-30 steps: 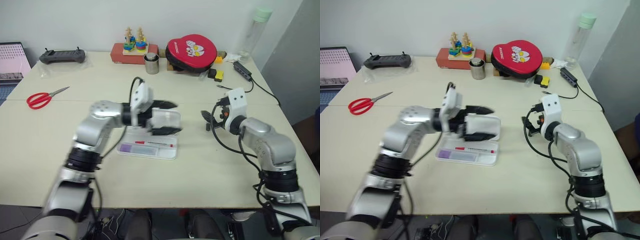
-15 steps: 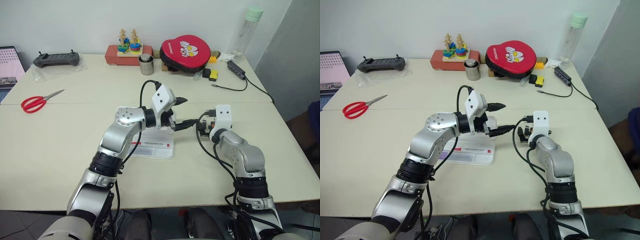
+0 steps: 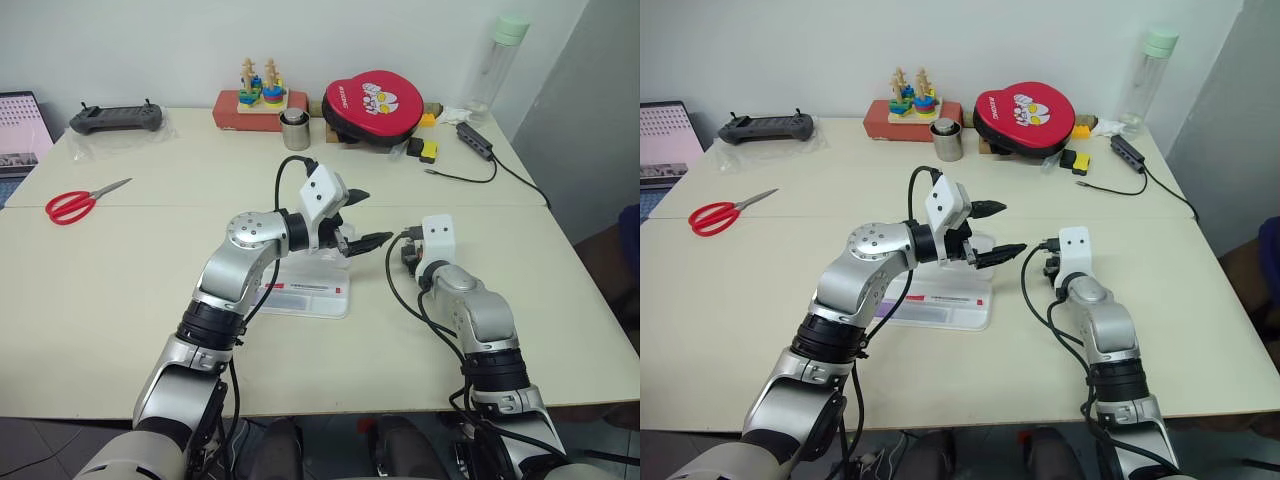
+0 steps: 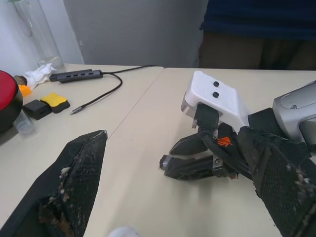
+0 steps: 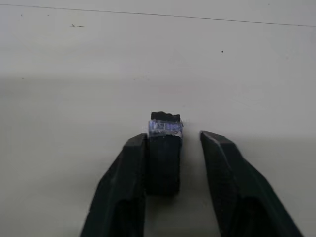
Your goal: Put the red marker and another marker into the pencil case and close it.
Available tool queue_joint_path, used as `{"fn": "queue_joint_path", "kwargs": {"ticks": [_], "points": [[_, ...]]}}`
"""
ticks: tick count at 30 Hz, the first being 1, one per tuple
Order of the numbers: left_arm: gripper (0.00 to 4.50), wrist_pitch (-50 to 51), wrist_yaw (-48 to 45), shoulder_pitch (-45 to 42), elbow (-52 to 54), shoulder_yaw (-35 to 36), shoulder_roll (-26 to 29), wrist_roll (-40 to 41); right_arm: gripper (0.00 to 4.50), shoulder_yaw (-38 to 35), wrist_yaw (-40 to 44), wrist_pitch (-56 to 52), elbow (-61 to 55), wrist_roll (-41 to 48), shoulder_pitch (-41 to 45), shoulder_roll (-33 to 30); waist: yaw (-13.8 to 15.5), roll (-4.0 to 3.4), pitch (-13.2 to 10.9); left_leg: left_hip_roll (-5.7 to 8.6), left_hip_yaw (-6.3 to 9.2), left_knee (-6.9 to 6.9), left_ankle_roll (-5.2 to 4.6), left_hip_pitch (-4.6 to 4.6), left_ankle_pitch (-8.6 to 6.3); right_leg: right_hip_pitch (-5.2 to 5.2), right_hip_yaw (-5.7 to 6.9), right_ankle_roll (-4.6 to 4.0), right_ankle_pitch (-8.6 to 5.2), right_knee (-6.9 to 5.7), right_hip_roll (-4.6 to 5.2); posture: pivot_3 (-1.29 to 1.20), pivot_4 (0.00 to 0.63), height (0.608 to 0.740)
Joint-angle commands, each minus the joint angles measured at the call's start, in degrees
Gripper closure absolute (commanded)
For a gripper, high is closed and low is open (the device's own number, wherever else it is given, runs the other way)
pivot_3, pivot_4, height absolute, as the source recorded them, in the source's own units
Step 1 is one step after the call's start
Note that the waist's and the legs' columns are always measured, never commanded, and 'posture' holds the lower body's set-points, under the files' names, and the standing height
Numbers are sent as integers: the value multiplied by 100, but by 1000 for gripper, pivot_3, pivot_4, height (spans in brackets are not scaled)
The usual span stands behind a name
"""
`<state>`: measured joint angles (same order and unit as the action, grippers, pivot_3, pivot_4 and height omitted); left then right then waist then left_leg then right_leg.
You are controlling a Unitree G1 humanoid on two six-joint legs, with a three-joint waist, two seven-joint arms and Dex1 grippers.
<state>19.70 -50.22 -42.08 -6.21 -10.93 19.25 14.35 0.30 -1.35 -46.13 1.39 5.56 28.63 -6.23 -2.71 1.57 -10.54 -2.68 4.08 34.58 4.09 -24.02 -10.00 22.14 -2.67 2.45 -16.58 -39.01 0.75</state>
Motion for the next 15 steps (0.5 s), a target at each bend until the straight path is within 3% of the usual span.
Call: {"fn": "queue_joint_path", "kwargs": {"ticks": [1,3,6,8,12,15], "points": [[0,-56,30,-29,294,62,46,-34,3696,-203,9,44,-184,4,-8,-37,0,0,0,0,0,0,0,0,0,0,0,0,0,0,0,0,150,740],[0,-43,25,-4,341,85,93,-30,4138,-197,209,169,-321,79,-1,-124,0,0,0,0,0,0,0,0,0,0,0,0,0,0,0,0,150,740],[0,225,-239,165,741,233,395,241,4151,176,1279,519,-719,266,12,-626,-10,-2,-2,0,-1,-1,0,-3,0,4,-2,0,0,1,0,0,150,740],[0,585,-576,429,1248,514,887,618,4151,572,2463,699,-1260,564,-75,-1219,-38,-7,-5,0,-2,-3,0,-6,0,7,-2,1,-1,4,0,0,150,740],[0,1119,-1066,1099,1972,1189,1883,1255,4151,743,4046,575,-2014,1326,-202,-2127,-110,-7,-5,-6,0,-32,0,6,-1,9,1,2,-14,5,-3,0,150,740],[0,1172,-1224,1652,2154,1637,2438,1428,4151,877,4628,435,-2143,1637,-28,-2446,-86,-7,-5,-7,0,-46,0,13,-1,7,5,-3,-27,5,-2,0,150,740]]}}
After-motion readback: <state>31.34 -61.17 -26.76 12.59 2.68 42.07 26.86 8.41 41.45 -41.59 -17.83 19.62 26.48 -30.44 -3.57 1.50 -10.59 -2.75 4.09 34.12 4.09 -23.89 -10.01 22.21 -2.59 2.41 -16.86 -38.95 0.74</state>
